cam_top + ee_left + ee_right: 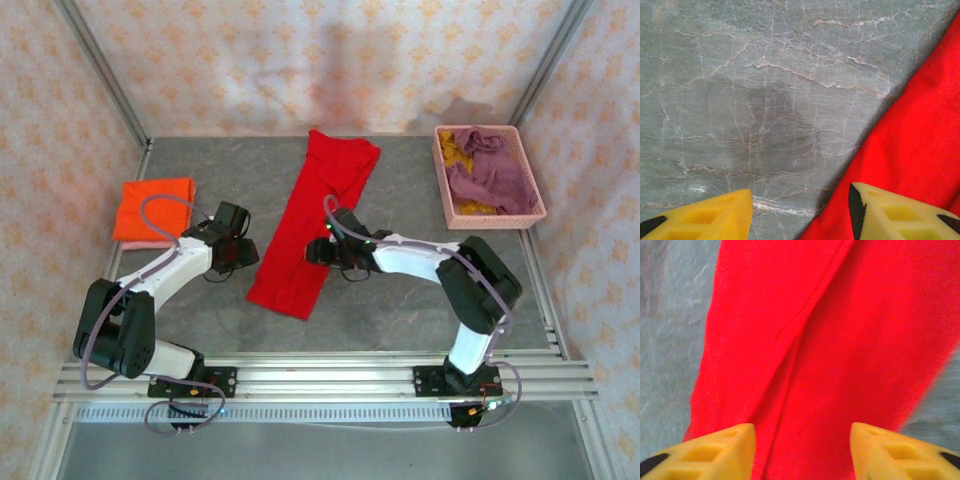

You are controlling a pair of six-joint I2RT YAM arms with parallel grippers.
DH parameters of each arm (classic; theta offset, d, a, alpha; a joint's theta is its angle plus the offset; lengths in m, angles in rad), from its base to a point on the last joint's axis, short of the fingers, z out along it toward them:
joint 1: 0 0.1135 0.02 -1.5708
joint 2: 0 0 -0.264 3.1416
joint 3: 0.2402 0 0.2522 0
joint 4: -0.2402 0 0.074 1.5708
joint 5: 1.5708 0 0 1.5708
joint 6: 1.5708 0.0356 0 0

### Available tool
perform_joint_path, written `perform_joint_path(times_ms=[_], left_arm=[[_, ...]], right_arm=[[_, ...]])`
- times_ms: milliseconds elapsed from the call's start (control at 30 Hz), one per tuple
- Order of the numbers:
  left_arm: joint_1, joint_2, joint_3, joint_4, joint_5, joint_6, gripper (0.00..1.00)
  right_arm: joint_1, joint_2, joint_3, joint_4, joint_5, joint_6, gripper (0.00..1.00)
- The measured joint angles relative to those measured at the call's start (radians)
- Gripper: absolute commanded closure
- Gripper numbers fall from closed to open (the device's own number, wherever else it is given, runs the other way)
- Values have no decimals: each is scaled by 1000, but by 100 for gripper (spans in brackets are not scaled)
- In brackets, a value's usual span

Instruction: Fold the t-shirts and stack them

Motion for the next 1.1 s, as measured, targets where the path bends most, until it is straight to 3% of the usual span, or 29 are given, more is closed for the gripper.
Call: perform_joint_path(times_ms=[133, 300, 467, 667, 900, 1100], left_arm=[[0, 2, 0, 0, 18, -1, 40], [0, -5, -4, 1, 39, -11, 33], [-7, -17, -26, 8, 60, -36, 19], [-73, -14, -31, 37, 88, -71, 18], [-175, 67, -4, 88, 126, -107, 18], [-185, 118, 26, 108, 145, -107, 18]], right_arm=[[26, 102, 54, 1, -17, 13, 66], [5, 116, 39, 23, -19, 47, 67], [-38, 39, -71, 57, -12, 81, 67], [-129, -81, -178, -5, 65, 86, 67], [-143, -223, -224, -143, 196, 50, 45], [-19, -245, -154, -228, 284, 6, 41]])
